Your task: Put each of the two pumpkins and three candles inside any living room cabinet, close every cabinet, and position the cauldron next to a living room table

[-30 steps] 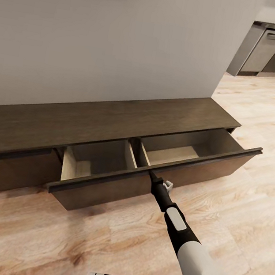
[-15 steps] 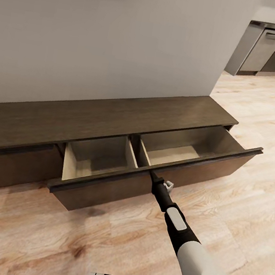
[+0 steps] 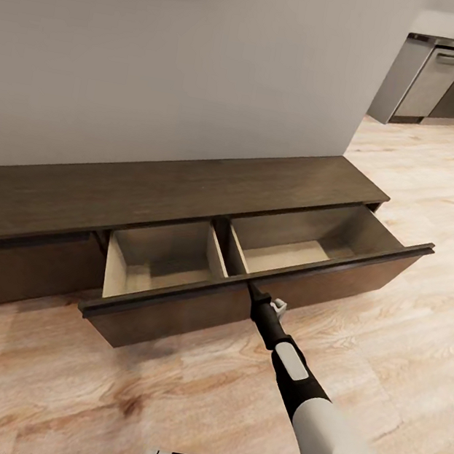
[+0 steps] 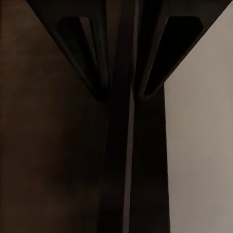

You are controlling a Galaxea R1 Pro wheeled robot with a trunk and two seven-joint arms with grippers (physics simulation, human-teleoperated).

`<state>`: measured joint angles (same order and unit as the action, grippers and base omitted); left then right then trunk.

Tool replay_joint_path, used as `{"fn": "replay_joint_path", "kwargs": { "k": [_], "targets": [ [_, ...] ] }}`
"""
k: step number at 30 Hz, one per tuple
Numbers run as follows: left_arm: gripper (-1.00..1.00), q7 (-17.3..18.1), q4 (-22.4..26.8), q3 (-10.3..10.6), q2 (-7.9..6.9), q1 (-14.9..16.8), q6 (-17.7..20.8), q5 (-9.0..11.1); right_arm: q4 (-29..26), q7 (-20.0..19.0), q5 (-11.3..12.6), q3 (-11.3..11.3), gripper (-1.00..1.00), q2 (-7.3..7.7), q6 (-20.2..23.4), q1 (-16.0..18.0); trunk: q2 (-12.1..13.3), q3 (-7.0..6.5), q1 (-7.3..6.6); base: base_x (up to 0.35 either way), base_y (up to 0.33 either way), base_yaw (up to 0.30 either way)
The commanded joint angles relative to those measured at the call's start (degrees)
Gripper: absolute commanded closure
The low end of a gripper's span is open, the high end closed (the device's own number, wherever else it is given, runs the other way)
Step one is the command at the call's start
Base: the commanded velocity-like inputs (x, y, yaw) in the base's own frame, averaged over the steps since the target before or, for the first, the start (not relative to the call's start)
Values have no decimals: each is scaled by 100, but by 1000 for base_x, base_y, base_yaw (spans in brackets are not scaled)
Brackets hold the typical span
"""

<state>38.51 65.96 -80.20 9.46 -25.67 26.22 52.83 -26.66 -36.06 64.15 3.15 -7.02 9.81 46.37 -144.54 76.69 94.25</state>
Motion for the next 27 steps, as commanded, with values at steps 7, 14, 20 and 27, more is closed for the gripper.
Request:
{"fn": "replay_joint_path", "kwargs": {
  "k": [7, 14, 20, 27],
  "targets": [
    [-100, -2, 4, -4, -1, 1, 50, 43, -6, -68, 24, -417, 100, -45, 83, 4, -2, 2, -2, -86, -12, 0],
    [-100, -2, 4, -4, 3, 1, 50, 43, -6, -60, 26, -416, -100, -45, 83, 4, -2, 2, -2, -87, -15, 0],
    [-100, -2, 4, -4, 1, 1, 50, 43, -6, -51, 28, -412, -100, -45, 90, 4, -2, 2, -2, -6, -1, 0],
    [-100, -2, 4, -4, 2, 1, 50, 43, -6, -50, 26, -412, -100, -45, 91, 4, -2, 2, -2, 0, 0, 0]
  ]
}}
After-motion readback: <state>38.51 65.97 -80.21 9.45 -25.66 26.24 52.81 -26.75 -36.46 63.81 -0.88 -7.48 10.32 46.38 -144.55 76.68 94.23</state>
